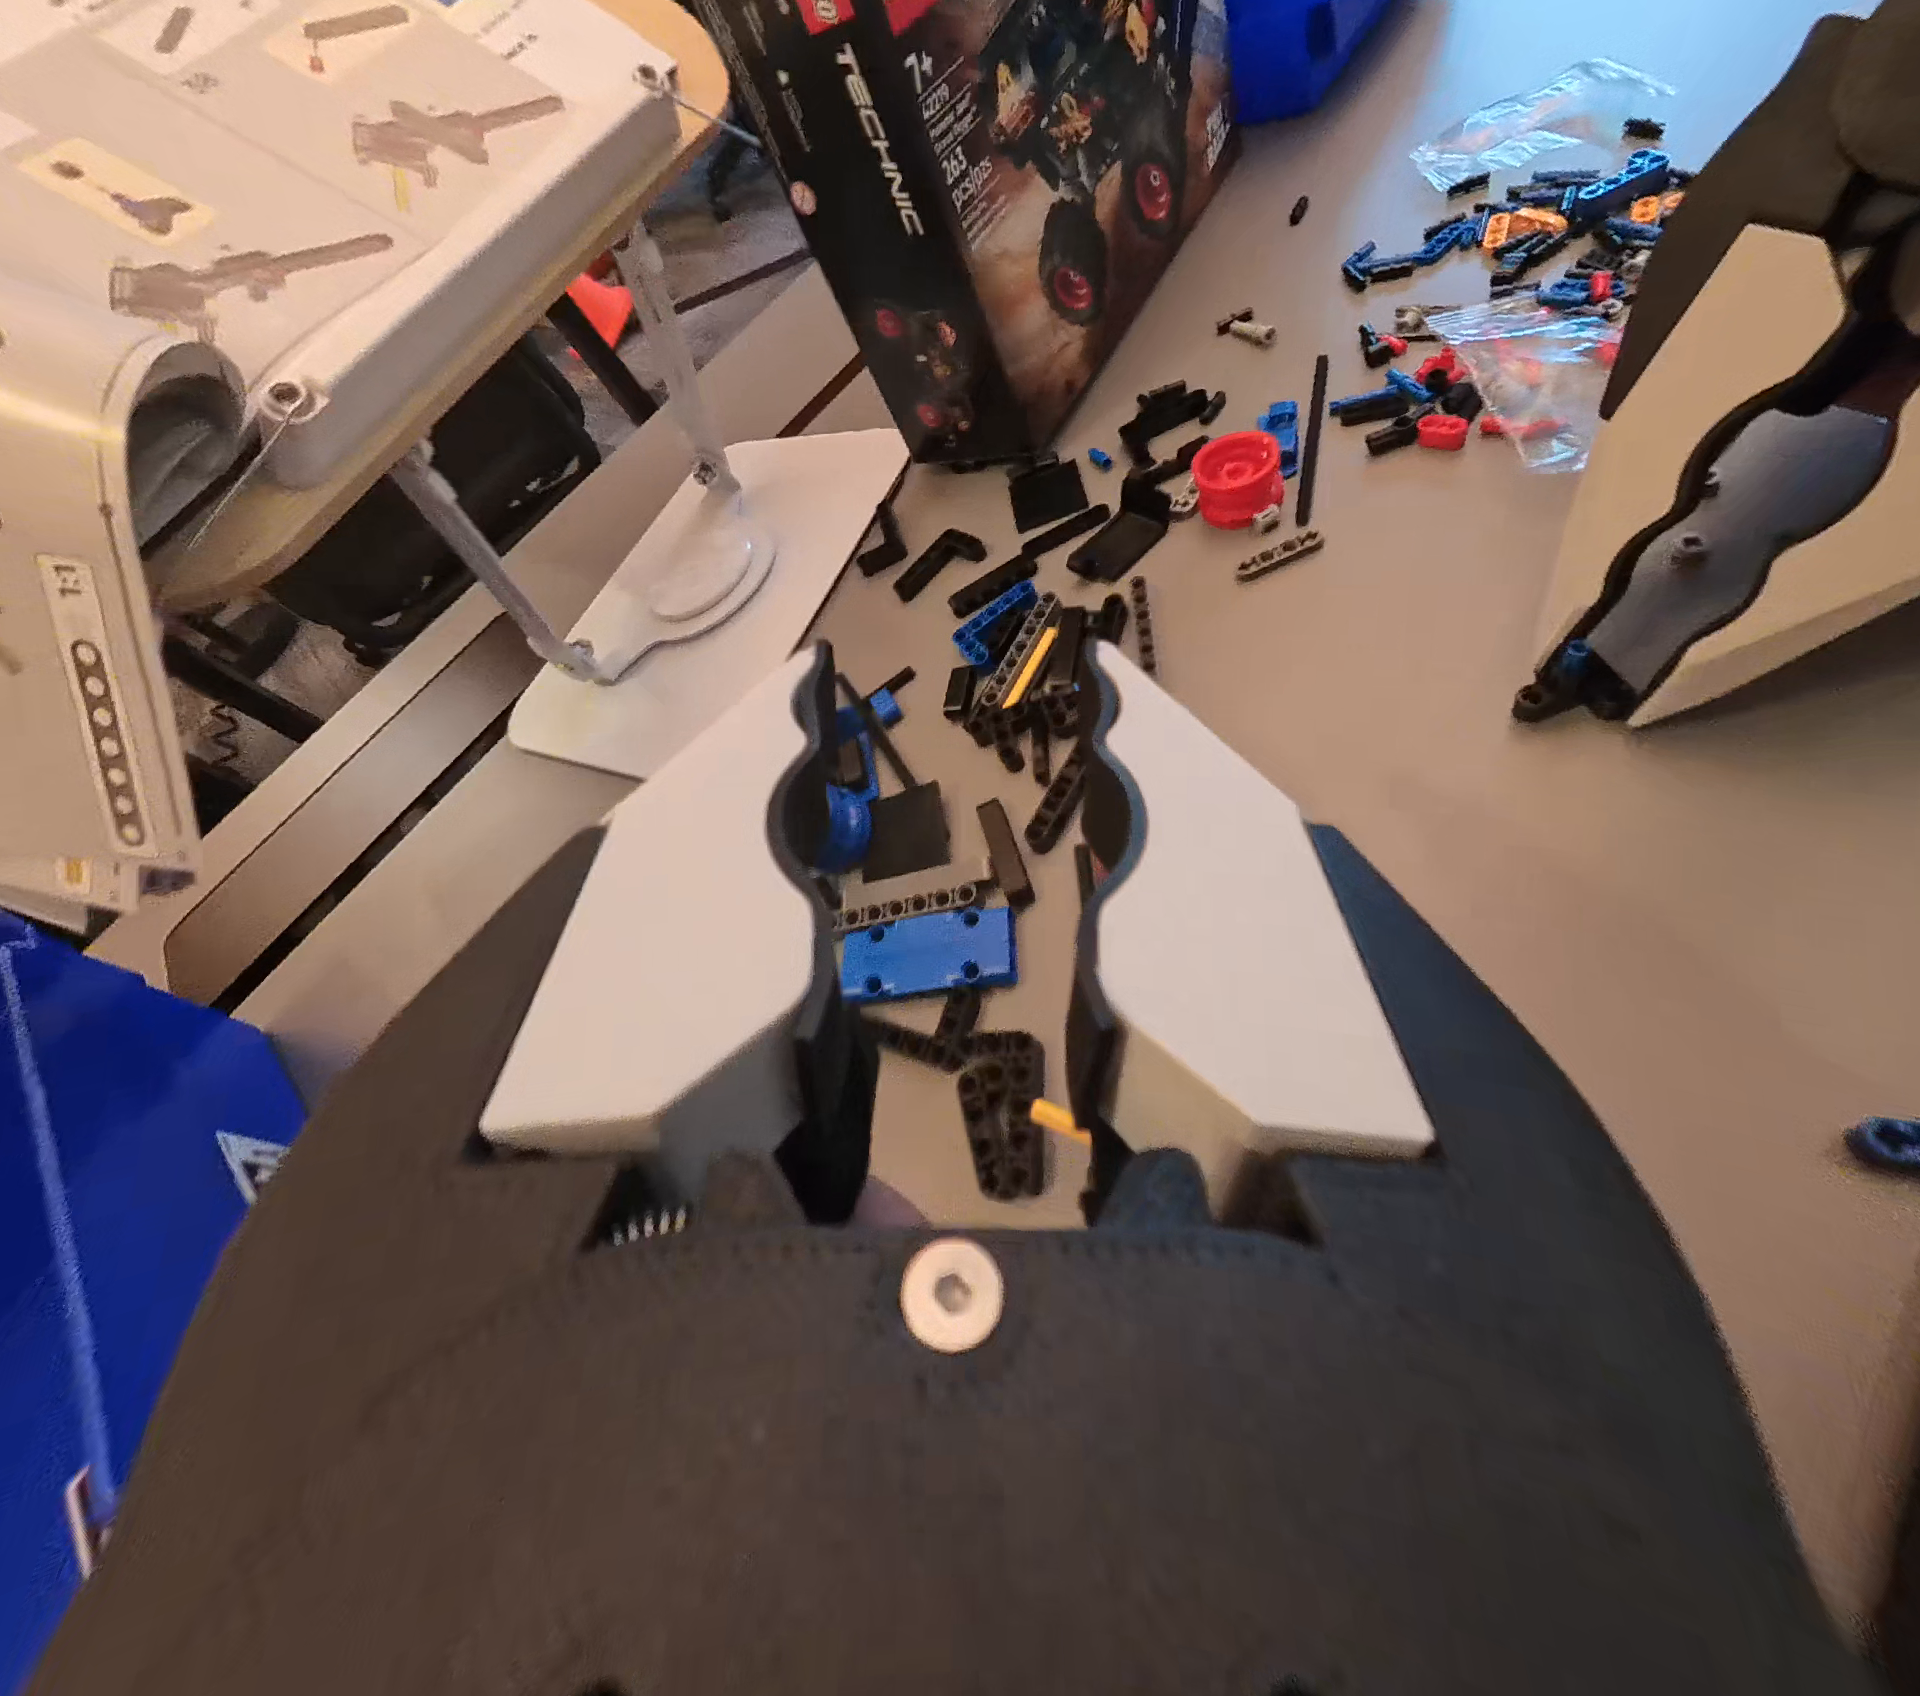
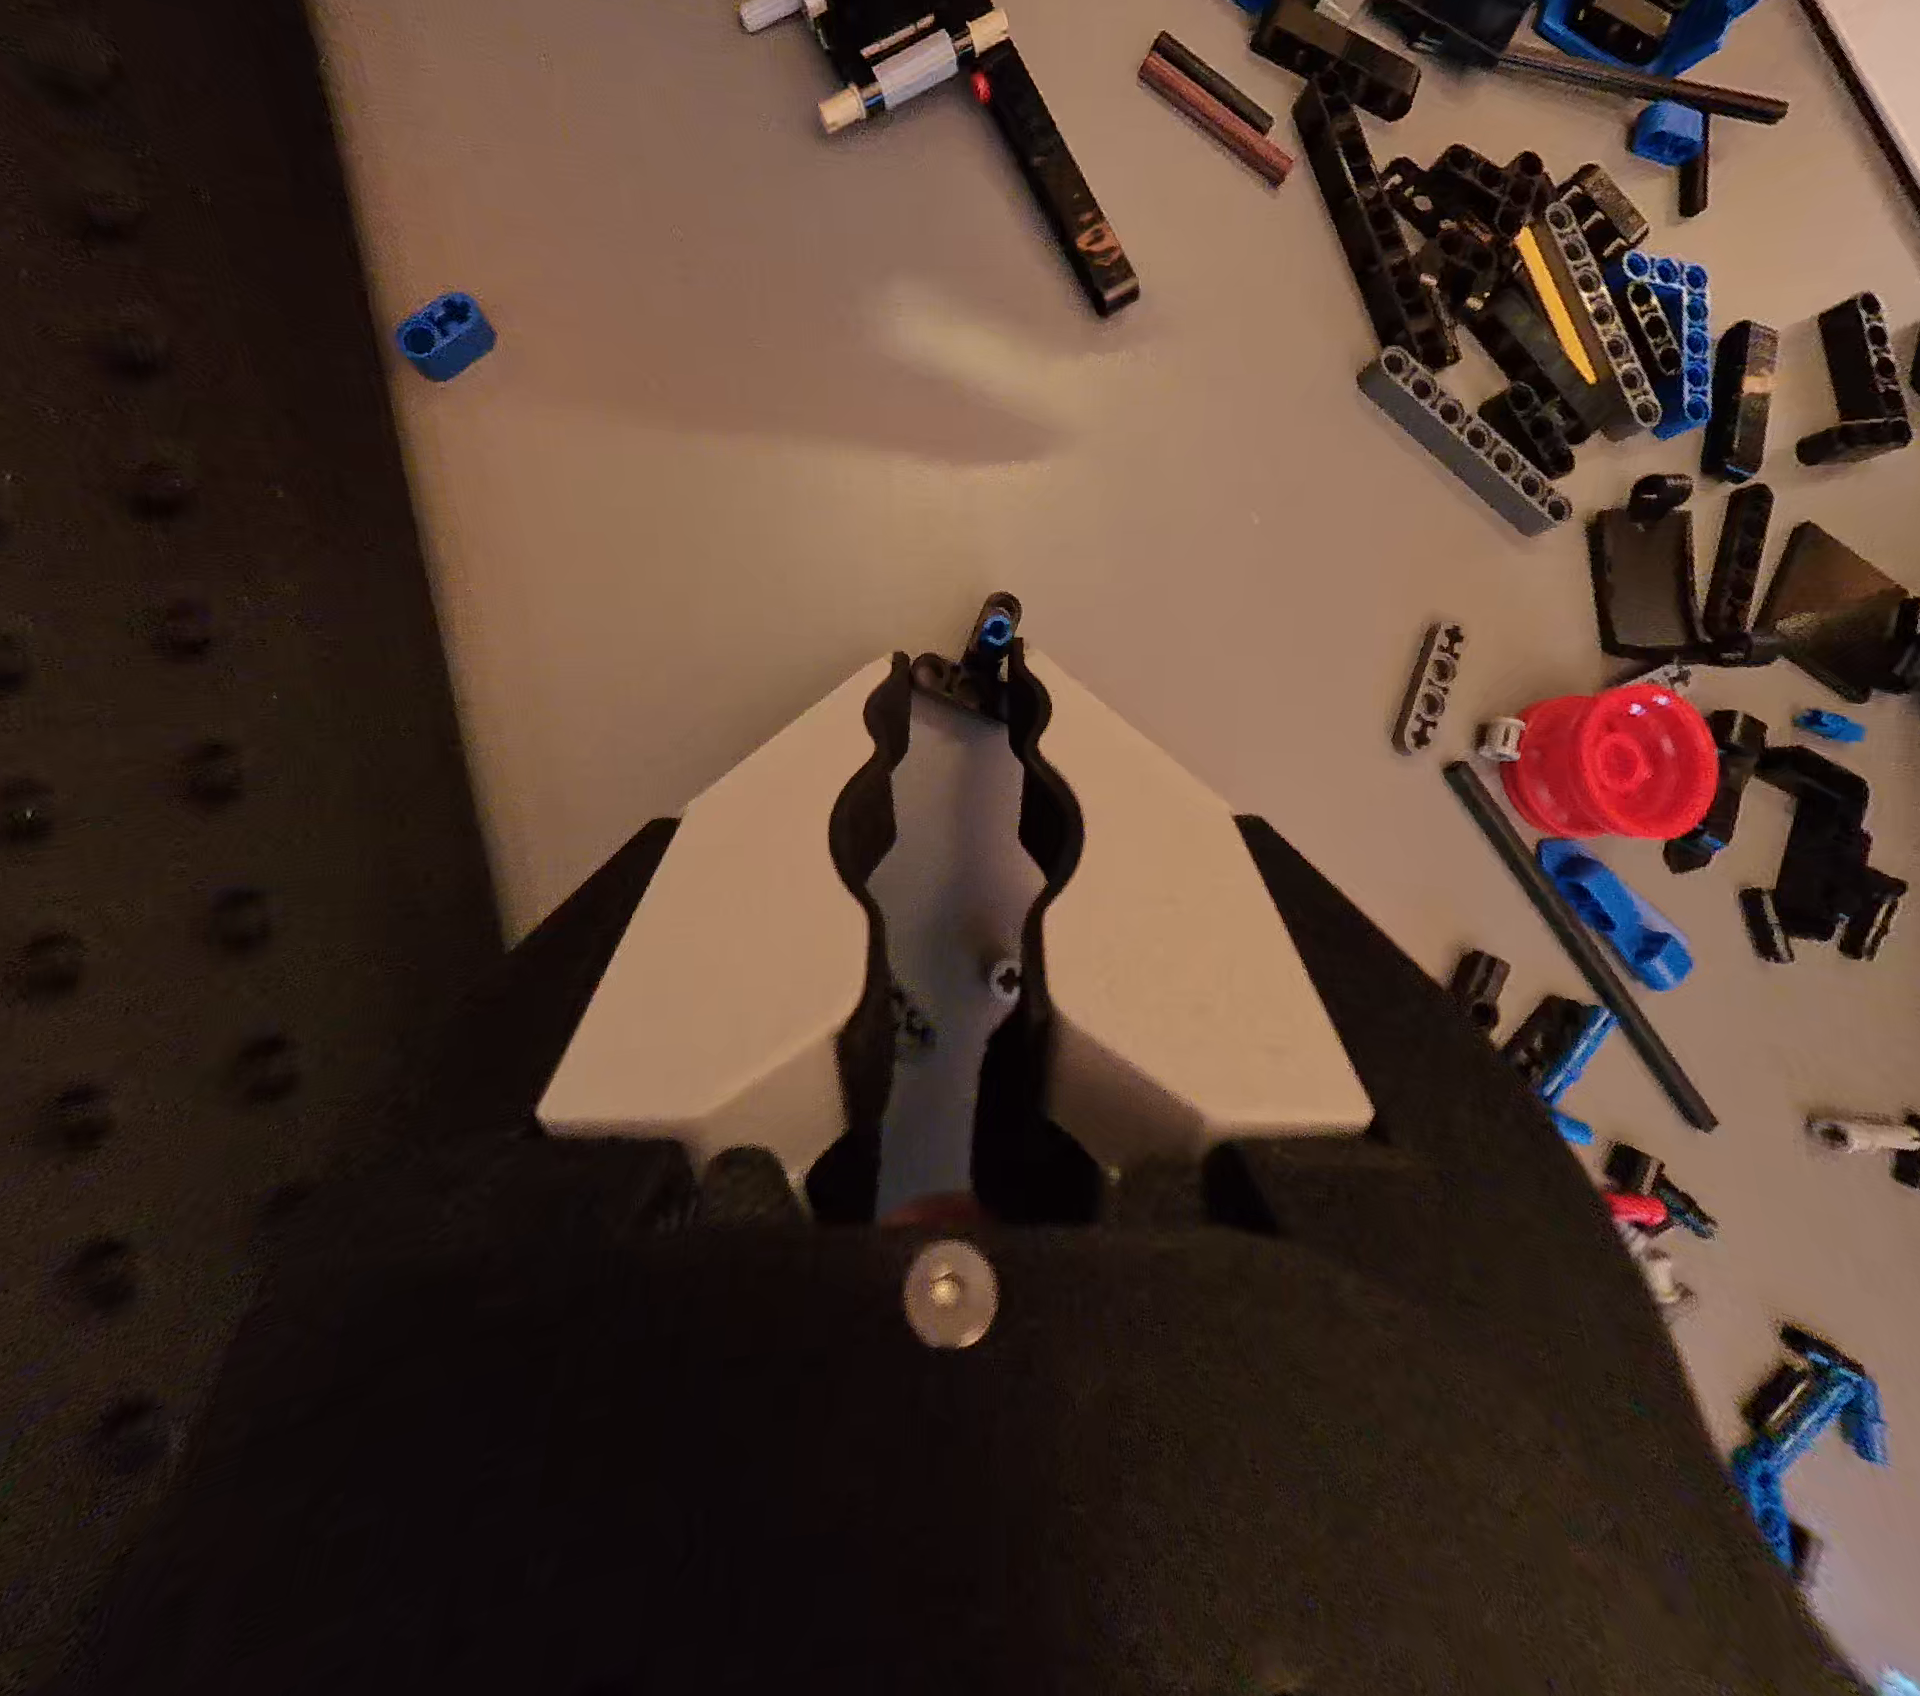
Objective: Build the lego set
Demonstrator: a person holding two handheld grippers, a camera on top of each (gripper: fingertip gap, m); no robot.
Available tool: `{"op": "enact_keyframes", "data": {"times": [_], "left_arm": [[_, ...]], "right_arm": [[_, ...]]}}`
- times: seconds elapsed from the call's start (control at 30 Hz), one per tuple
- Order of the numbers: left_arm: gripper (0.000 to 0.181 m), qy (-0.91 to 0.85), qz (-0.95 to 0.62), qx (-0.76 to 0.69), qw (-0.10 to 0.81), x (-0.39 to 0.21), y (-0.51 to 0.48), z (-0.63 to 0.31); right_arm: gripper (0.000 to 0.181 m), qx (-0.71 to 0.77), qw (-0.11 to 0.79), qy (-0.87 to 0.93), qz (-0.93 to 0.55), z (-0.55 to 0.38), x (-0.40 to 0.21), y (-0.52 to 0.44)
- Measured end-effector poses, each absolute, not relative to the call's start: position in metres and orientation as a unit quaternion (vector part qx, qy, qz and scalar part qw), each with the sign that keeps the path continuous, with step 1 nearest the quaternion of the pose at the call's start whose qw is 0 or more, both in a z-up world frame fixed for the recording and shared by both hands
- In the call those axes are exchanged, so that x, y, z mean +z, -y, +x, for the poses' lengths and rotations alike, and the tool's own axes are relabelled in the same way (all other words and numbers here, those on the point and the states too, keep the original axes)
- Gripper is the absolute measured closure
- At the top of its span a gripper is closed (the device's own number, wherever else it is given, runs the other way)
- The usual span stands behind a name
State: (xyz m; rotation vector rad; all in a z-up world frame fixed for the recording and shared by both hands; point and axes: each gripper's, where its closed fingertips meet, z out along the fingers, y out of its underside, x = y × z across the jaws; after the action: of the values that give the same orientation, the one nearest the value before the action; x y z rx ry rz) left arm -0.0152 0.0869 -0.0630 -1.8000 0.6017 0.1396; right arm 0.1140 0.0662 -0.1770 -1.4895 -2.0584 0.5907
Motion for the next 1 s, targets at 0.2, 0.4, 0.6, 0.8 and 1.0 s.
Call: {"op": "enact_keyframes", "data": {"times": [0.2,0.4,0.6,0.8,1.0], "left_arm": [[0.136,-0.299,-0.776,-0.009,0.555,-0.072,-0.067,0.003],[0.142,-0.336,-0.77,-0.119,0.529,-0.092,-0.058,0.044],[0.169,-0.346,-0.76,-0.162,0.526,-0.094,-0.053,0.055],[0.159,-0.354,-0.759,-0.195,0.51,-0.098,-0.048,0.061],[0.15,-0.344,-0.749,-0.262,0.502,-0.093,-0.04,0.067]], "right_arm": [[0.164,0.21,0.31,0.792,-0.483,0.095,-0.151,-0.06],[0.164,0.223,0.383,0.812,-0.38,0.062,-0.106,-0.047],[0.165,0.251,0.394,0.815,-0.343,0.05,-0.097,-0.044],[0.164,0.319,0.377,0.797,-0.347,0.055,-0.101,-0.04],[0.164,0.346,0.364,0.799,-0.33,0.062,-0.098,-0.029]]}}
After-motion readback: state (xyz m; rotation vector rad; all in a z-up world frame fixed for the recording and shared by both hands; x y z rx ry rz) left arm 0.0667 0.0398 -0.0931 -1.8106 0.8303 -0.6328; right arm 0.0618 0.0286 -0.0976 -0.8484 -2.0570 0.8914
